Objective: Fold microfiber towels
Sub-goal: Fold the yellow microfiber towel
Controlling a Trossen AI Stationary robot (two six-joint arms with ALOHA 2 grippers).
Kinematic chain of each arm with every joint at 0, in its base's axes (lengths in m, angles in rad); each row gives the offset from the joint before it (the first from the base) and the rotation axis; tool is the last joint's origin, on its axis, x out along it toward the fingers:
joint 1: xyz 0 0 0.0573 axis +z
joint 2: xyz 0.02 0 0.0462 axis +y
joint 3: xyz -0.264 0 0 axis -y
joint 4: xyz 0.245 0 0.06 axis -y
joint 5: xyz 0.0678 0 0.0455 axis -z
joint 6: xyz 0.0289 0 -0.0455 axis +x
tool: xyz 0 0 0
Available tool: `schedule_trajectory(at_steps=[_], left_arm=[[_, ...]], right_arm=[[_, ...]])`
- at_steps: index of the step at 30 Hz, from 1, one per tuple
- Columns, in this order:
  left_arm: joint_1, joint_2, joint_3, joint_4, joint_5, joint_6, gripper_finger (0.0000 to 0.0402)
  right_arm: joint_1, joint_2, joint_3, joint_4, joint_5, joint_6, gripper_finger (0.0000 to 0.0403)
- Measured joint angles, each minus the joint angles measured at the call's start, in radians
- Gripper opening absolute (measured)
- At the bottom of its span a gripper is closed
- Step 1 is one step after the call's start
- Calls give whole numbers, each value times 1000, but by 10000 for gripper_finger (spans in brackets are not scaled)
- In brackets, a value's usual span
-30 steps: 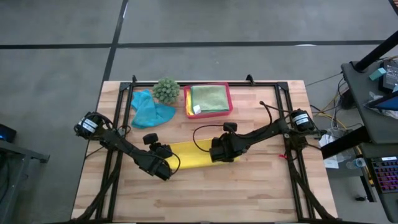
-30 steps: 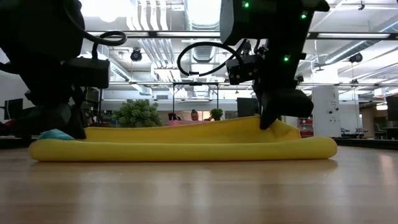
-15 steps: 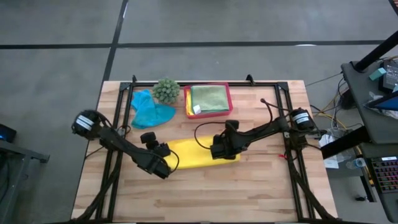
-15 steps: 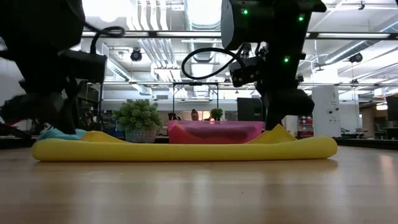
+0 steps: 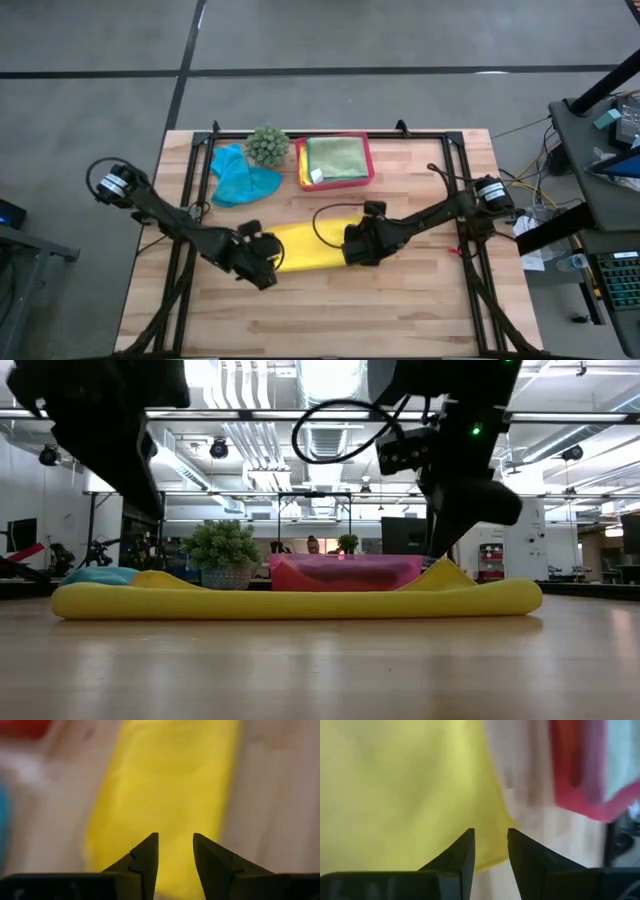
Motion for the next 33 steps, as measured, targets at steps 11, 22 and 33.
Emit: schedule_trajectory(at_steps=[11, 22, 33], left_arm=[[-17, 166, -8, 188, 59, 64, 107], [-15, 252, -9, 195, 58, 53, 107], [-15, 256, -69, 207, 53, -21, 107]], right_arm=[[140, -1, -55, 382, -222, -42, 71], [124, 24, -241, 1117, -204, -100, 9], [71, 25, -339, 1156, -210, -65, 8]])
